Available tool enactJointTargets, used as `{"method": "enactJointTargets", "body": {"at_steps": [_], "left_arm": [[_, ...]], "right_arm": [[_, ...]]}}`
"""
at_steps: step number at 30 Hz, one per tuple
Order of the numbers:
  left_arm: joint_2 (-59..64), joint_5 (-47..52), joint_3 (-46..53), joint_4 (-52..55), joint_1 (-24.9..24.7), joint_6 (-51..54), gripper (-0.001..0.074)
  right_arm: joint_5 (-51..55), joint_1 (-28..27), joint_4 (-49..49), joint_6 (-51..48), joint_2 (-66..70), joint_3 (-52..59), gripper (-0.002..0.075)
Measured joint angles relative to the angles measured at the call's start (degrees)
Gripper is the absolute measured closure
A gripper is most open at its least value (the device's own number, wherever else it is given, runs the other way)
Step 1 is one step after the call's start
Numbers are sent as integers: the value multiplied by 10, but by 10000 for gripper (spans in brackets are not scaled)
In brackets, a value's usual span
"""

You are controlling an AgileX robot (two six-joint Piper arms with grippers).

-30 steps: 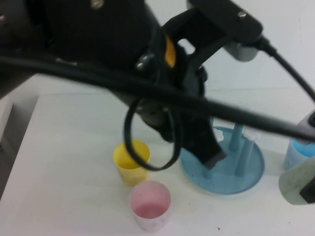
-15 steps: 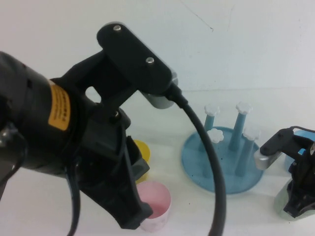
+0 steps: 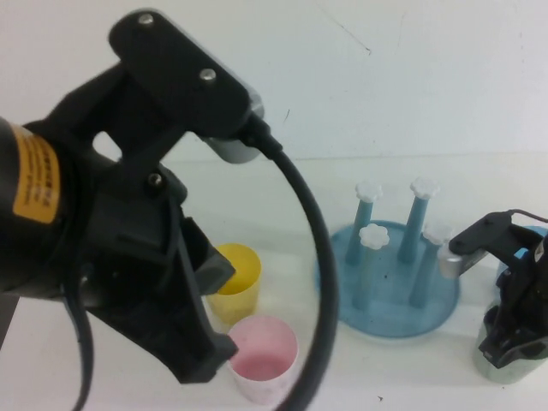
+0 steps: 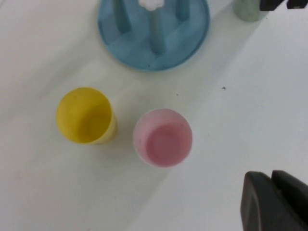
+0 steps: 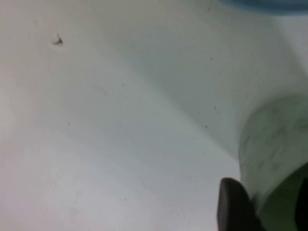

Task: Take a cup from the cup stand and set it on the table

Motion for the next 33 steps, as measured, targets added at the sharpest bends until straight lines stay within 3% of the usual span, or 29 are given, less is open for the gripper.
{"method": "enactJointTargets", "body": {"at_steps": [7, 11, 17, 19, 27, 33], "left_arm": [[-25, -17, 6, 109, 0, -86, 728], [-62, -52, 42, 159, 0, -129, 727], [-181, -172, 180, 197, 0, -190, 728], [-233, -219, 239, 199, 0, -206, 728], [-396, -354, 439, 202, 0, -255, 728], [-451, -389, 520, 201, 0, -261, 728]], "right_arm": [[-1, 0, 13, 2, -94, 0, 435], [0, 0, 13, 2, -180, 0, 472], [2, 0, -19, 1, -333, 3, 670], [-13, 0, -36, 1, -379, 15, 701], [-80, 0, -48, 1, -562, 139, 722], [-133, 0, -31, 2, -711, 259, 725]]}}
